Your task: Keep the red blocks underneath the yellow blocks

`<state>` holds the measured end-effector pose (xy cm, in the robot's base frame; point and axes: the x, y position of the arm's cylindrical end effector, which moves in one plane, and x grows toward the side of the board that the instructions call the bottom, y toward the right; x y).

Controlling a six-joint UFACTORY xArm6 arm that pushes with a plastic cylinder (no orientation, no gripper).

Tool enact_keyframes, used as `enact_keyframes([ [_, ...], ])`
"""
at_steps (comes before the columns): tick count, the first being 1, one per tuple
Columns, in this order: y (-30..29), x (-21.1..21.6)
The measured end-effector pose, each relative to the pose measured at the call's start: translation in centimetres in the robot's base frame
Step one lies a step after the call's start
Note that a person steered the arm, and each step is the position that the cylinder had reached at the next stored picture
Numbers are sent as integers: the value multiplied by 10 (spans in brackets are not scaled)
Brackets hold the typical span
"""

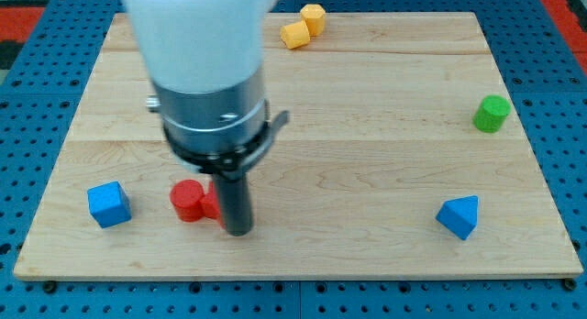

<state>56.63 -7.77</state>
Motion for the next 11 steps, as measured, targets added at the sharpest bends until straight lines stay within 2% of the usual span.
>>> enact_keyframes([
  [1,-42,1],
  [3,-78,9],
  [4,-92,-1],
  [6,-82,-67],
  [7,-45,-99],
  [8,-41,-99],
  [9,53,-80],
  [10,41,-7],
  [11,7,52],
])
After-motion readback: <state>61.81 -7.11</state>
